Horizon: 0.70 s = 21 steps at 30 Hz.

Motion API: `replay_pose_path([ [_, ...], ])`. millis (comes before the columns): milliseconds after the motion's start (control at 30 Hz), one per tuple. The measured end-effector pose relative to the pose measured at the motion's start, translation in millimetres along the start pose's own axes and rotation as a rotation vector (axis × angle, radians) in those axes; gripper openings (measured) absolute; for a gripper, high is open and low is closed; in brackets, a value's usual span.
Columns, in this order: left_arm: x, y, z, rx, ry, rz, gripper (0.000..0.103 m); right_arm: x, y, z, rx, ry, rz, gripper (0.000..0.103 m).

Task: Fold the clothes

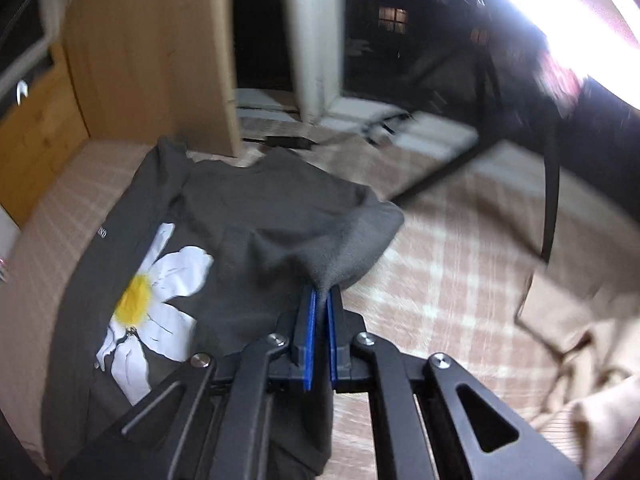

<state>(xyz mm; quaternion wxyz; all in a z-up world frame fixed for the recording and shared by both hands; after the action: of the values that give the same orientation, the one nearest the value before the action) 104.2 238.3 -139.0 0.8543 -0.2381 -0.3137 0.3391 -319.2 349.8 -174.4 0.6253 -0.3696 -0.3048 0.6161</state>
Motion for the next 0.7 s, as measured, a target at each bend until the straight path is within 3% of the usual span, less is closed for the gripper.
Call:
replay_pose_path([
  [100,-21.6,-22.8,-10.6,0.046,-0.093,0.047,0.008,-45.5,-0.3,15.7,0.007,-0.093,-0.051,0.005],
  [200,-45.7,-41.4,-25.6,0.079,-0.183,0.106,0.008,-91.0,24.3,24.6,-0.017,-0.151,-0.071,0.005],
  [400,-79.9,-42.1,-55.2,0.057,-0.277,0.164,0.008,-140.4,73.5,11.1,-0.082,-0.247,-0.104,0.005],
  [467,-85.5,-39.7,-60.0,0.042,-0.285,0.164,0.008,-147.0,82.7,7.5,-0.102,-0.276,-0.115,0.007],
  [533,-91.1,-37.3,-63.6,0.026,-0.295,0.161,0.008,-148.3,84.4,7.2,-0.111,-0.288,-0.137,0.016],
  [600,-95.5,-34.8,-65.1,0.003,-0.304,0.156,0.008,-144.4,75.2,8.2,-0.101,-0.280,-0.110,0.026],
  [700,-95.5,-34.8,-67.1,-0.031,-0.300,0.149,0.010,-138.0,44.0,13.0,-0.054,-0.260,-0.060,0.028],
])
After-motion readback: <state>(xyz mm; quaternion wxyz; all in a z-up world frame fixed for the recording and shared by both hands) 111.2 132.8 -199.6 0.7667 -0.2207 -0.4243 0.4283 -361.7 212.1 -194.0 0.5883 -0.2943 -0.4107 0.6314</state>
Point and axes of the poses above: each gripper's, at about its wrist camera, not at the fingertips, and y roughly the way its jaws point, x to its right, z to its top, the point moved 3 cm from there along y, roughly the way its jaws point, and after that the axes turned 7 degrees about y, right-handed, at the moved point
